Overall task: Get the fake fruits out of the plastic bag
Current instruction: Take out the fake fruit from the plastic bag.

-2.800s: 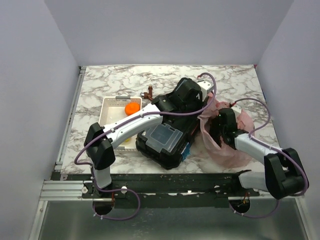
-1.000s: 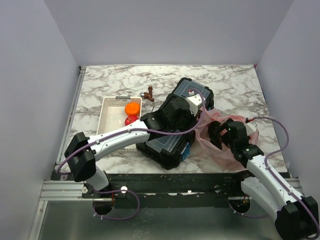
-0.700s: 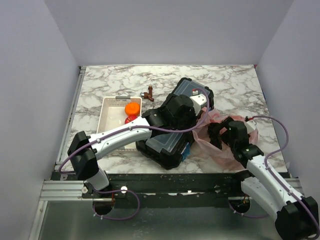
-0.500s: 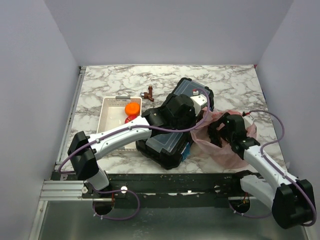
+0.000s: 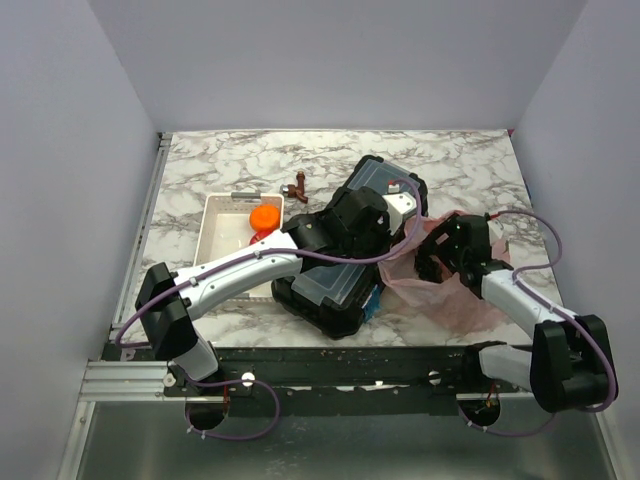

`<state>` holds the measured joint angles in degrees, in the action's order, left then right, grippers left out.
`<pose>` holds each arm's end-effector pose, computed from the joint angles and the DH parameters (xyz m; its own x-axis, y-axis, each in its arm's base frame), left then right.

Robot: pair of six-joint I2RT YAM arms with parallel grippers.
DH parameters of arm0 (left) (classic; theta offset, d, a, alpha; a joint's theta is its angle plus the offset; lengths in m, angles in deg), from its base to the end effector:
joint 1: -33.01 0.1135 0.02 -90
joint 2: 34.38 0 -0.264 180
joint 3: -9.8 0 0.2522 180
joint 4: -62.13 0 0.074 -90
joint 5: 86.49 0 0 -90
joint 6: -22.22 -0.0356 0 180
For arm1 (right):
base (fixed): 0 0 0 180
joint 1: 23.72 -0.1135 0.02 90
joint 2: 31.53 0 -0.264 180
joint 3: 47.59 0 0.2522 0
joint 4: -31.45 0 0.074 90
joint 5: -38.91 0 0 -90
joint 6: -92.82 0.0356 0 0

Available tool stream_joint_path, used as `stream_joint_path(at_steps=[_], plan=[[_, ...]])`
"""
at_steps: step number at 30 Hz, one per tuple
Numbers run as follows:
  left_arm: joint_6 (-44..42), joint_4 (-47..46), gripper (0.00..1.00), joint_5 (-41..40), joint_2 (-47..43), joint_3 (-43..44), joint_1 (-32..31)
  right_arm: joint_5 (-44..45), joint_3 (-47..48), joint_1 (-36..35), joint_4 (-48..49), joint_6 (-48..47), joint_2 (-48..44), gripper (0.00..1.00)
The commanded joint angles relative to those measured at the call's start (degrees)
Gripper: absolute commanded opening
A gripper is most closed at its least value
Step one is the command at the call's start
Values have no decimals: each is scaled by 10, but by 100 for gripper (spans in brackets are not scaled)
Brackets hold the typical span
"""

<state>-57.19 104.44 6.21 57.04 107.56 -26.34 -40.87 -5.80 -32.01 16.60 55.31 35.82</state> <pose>0.1851 -0.3156 0.3409 -0.4558 0.4091 -0.7905 0.8088 0.5612 -0.1759 0.2274 0.0267 0.1776 -0.3971 0.7310 -0.5549 0.5039 0.6790 0.5340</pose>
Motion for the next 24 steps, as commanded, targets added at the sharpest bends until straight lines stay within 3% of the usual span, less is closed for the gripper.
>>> stream_joint_path(at_steps=[1,6,18,24], plan=[[-9,32,0,44,-11,18,5,1,31,7,34,-2,29,89],[-14,28,0,75,-23,5,4,-3,28,15,54,2,55,95],[-32,26,0,95,-35,-26,3,-75,68,21,69,23,184,94],[-38,28,0,79,-39,-34,3,-80,67,21,17,13,149,79]])
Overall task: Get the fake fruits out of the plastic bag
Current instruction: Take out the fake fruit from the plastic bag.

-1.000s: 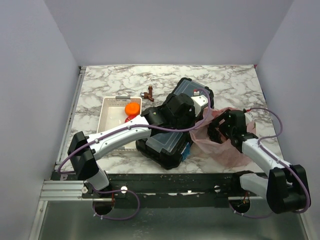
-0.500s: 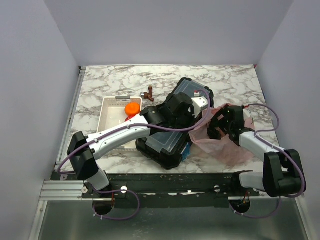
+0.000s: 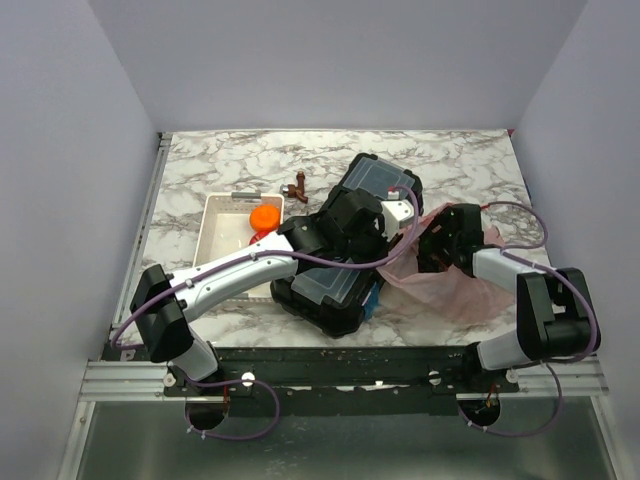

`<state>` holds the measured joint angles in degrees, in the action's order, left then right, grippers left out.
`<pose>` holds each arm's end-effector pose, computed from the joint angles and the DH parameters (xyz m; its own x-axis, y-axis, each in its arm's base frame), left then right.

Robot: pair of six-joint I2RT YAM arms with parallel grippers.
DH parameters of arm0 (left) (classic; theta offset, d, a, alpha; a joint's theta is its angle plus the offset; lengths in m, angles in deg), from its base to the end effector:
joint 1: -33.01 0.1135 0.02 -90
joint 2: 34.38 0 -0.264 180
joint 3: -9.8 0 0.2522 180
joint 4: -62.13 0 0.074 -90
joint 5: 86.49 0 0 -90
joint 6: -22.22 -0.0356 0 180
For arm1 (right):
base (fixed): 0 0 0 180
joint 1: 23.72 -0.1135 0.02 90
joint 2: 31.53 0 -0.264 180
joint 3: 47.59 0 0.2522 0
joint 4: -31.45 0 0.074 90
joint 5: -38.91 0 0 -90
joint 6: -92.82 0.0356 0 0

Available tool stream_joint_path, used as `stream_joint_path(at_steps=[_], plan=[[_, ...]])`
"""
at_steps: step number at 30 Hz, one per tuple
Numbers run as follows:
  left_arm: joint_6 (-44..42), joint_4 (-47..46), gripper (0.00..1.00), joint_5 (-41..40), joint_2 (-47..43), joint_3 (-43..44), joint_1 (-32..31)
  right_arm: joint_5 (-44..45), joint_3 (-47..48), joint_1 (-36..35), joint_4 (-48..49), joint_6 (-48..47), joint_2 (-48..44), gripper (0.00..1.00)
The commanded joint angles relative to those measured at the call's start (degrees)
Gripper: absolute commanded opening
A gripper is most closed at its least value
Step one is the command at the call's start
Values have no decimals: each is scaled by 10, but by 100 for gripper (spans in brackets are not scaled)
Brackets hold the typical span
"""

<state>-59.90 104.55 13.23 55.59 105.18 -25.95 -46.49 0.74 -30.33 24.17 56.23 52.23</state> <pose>0.1795 -0.3099 0.3356 -0.4328 0.4570 -0.7771 0.8628 0.4597 -0.2101 0.2757 0.0291 0.1555 -0.4468 0.7539 -0.4817 0.5075 0.6569 0.5576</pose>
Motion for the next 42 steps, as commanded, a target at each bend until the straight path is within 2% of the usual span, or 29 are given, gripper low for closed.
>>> stream_joint_path(at_steps=[1,5,9,19,27,28,29,30,32,36,37,39,42], plan=[[-11,27,0,7,-24,-10,-1,-17,7,5,-94,3,-23,74],[-9,30,0,6,-14,0,-1,7,18,5,-177,-10,-68,58],[-6,42,0,-3,-1,20,-1,17,46,5,-269,-24,-127,50],[33,61,0,-20,21,54,-1,-12,127,5,-433,-103,-233,49],[54,112,2,-32,38,102,1,-26,250,5,-538,-155,-283,46],[54,124,8,-27,43,114,2,-26,266,4,-551,-162,-285,45],[57,136,17,-26,46,123,3,-26,286,5,-560,-166,-286,45],[62,144,31,-26,47,131,4,-27,301,4,-569,-171,-287,45],[71,152,48,-19,42,141,5,-33,336,5,-582,-180,-289,45],[90,151,61,-12,7,147,5,-42,397,5,-586,-199,-287,45],[92,152,74,-11,-5,151,5,-42,411,5,-585,-205,-284,45],[98,166,87,-18,-24,163,5,-64,443,5,-578,-209,-275,46],[109,192,91,-29,-56,185,6,-105,488,4,-550,-211,-252,46]])
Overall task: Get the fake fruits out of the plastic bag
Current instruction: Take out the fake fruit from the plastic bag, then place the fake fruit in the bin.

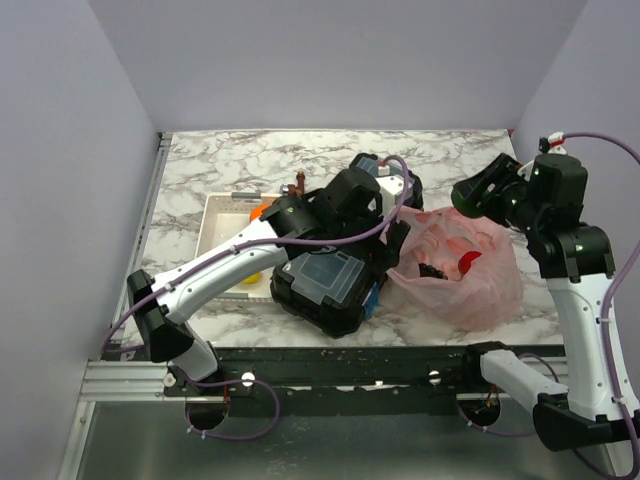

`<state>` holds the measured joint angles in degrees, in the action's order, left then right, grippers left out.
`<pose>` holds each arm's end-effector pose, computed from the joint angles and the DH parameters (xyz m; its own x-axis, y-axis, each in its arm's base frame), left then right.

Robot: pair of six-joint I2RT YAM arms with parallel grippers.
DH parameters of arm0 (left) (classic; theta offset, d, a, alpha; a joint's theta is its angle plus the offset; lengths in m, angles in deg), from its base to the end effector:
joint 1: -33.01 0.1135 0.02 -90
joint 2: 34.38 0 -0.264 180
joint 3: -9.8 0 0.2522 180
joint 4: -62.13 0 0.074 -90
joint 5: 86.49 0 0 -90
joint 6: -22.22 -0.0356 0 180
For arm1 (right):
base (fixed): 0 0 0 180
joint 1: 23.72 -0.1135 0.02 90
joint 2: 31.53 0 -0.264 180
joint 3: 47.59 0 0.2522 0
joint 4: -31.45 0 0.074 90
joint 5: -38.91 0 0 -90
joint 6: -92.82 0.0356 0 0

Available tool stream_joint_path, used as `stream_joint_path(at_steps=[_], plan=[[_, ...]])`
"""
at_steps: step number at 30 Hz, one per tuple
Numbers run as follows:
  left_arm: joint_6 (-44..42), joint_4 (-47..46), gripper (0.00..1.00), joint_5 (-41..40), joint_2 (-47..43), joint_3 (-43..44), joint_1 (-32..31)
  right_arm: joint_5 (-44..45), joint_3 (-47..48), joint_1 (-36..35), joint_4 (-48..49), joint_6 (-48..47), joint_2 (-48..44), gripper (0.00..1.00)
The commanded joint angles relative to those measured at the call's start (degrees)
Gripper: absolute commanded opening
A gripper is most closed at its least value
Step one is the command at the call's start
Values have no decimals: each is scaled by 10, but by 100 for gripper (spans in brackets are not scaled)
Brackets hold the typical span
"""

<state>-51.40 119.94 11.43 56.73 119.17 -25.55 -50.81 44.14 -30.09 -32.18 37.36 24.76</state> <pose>0.1778 -0.3002 0.3869 -0.5726 0.4011 -0.7150 0.7703 0.5619 -0.3016 0.1745 0.0193 0.4276 -0.4472 0.5206 -0.7273 0.1783 0.8487 0.4978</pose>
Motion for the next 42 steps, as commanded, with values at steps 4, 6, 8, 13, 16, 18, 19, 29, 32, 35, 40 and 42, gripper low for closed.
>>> stream_joint_path(at_steps=[4,6,8,13,16,18,19,29,32,35,40,42], plan=[[59,55,94,-24,-126,50,2,-133,103,2,68,1,67,46],[81,61,94,-32,-159,48,3,-166,120,1,99,16,91,45],[100,70,94,-45,-191,47,3,-199,126,1,135,39,111,45],[122,86,96,-74,-277,46,6,-187,130,-51,201,79,157,45],[125,81,98,-113,-326,40,6,-135,139,-146,224,82,198,45],[120,64,98,-123,-358,28,6,-102,154,-214,241,84,233,45],[116,54,99,-126,-376,21,6,-81,164,-242,250,82,254,45],[23,14,99,-135,-456,-3,6,56,379,-462,217,-11,525,45],[-4,24,99,-124,-461,-3,6,56,456,-476,168,-18,608,46],[-21,11,99,-123,-478,-25,6,33,457,-494,184,-42,650,46],[-36,-13,99,-121,-510,-50,6,18,507,-526,162,-68,724,49],[-42,-15,99,-119,-520,-53,6,7,536,-530,141,-71,759,49]])
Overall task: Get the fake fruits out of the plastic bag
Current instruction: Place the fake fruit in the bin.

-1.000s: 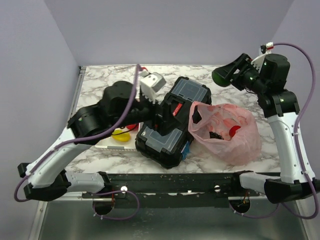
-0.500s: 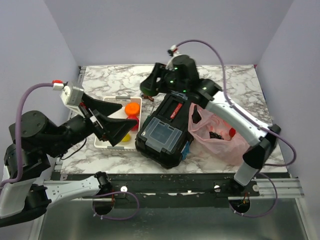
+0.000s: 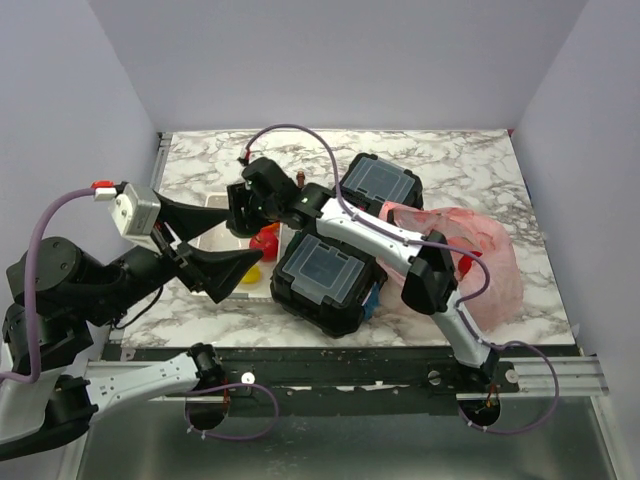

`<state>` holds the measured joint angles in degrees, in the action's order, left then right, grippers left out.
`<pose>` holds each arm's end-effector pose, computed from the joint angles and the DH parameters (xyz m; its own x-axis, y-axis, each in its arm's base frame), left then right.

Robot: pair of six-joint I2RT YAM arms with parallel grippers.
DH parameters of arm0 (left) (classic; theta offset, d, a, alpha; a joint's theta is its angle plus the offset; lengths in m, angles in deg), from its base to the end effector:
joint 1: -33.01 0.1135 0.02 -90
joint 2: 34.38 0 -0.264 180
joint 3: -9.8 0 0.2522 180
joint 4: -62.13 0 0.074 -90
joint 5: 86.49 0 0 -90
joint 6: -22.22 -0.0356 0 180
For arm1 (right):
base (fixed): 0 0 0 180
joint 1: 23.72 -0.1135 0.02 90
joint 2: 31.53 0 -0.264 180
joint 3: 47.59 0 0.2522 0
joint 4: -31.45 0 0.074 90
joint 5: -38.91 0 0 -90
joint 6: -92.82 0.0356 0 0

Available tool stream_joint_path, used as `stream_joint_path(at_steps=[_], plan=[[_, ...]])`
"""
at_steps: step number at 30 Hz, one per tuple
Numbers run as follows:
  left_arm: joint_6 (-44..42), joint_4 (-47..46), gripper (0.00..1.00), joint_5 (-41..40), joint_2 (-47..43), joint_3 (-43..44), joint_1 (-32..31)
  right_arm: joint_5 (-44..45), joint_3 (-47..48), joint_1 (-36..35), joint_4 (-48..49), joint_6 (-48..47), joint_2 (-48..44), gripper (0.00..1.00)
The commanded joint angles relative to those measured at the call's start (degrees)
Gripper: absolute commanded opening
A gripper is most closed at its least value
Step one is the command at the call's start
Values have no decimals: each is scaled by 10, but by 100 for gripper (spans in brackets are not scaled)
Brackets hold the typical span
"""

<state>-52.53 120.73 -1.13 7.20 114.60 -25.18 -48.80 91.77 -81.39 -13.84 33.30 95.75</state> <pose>0.0263 -0.0370 0.5227 -0.1707 -0.2223 -0.9599 0.7874 0.5550 -0.2685 0.2783 0.4371 0.3163 -0.6716 -0.1135 -0.7321 -0.5636 0.7196 0.4055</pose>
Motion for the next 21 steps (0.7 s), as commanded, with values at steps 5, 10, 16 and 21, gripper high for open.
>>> stream_joint_path(at_steps=[5,10,16,21], plan=[[-45,-20,99,7,-35,-2,2,-7,71,-23,-54,-40,87,56],[-46,-24,99,15,-27,-5,2,-9,98,-26,-85,-39,109,76],[-51,-44,99,9,6,7,2,6,110,-25,-100,-54,81,89],[-43,-72,99,-4,39,19,2,20,106,2,-117,-34,7,90]])
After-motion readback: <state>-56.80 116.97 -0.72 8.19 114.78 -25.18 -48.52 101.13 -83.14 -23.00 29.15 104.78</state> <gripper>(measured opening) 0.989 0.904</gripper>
